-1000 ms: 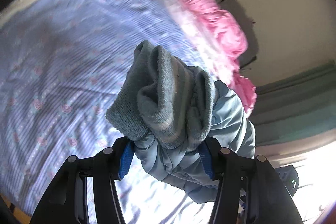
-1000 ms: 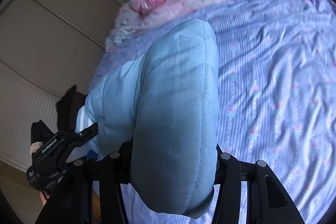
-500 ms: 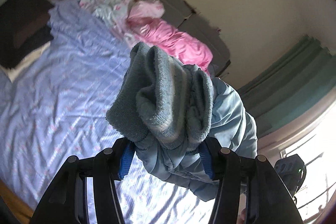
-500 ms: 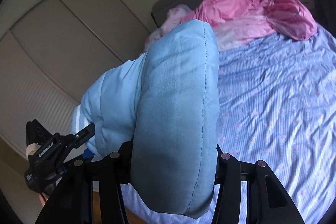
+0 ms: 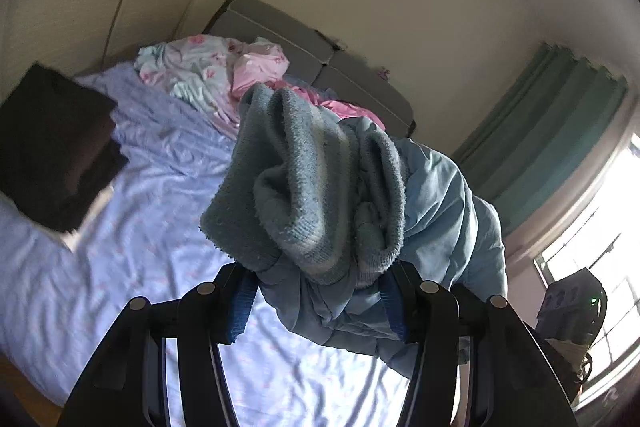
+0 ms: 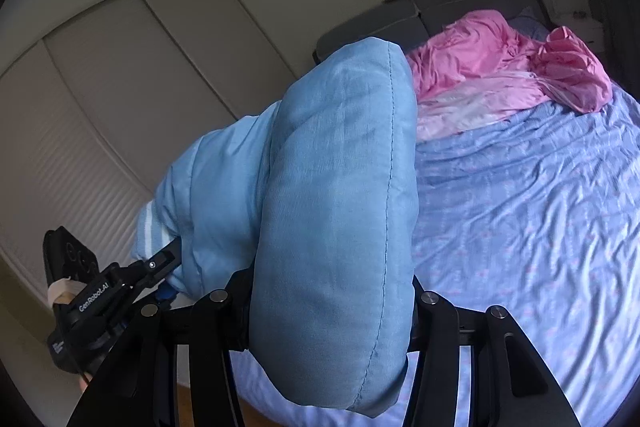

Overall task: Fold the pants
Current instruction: 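Carry the folded pants with both tools over the stack of dark clothes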

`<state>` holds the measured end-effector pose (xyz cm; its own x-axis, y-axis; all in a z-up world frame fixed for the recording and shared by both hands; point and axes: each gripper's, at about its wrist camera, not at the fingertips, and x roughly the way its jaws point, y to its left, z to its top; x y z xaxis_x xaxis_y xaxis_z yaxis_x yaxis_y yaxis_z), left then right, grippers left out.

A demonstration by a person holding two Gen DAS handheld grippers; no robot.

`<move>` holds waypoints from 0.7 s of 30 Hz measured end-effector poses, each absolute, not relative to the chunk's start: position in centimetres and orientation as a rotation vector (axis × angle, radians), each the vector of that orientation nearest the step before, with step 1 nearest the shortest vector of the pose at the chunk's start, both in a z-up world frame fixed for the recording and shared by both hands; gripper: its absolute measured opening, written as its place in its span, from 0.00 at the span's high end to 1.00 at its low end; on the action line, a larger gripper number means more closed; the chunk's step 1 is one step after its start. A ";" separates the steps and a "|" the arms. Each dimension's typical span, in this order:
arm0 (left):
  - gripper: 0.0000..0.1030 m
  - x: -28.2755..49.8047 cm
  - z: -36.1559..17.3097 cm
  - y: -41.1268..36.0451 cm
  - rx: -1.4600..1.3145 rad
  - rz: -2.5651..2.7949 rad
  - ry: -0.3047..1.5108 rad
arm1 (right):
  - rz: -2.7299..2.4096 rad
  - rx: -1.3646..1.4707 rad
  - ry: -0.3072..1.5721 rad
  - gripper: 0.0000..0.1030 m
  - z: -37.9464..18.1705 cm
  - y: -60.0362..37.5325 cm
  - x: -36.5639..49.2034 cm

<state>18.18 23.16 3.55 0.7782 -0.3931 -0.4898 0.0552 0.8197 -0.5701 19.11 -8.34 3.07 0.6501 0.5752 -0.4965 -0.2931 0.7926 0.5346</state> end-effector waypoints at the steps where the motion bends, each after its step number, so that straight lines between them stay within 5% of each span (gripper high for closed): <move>1: 0.48 18.2 3.8 24.5 -0.550 -0.266 0.640 | 0.500 0.439 0.694 0.51 3.3 -6.9 18.5; 21: 0.48 13.2 3.8 39.1 -0.618 -0.091 0.579 | 0.684 0.383 0.717 0.50 4.0 8.8 19.3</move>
<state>13.25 39.09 3.78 0.8385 -0.2492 -0.4846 -0.0876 0.8161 -0.5712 19.35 8.82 3.98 0.5538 0.6873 -0.4700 -0.4375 0.7205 0.5380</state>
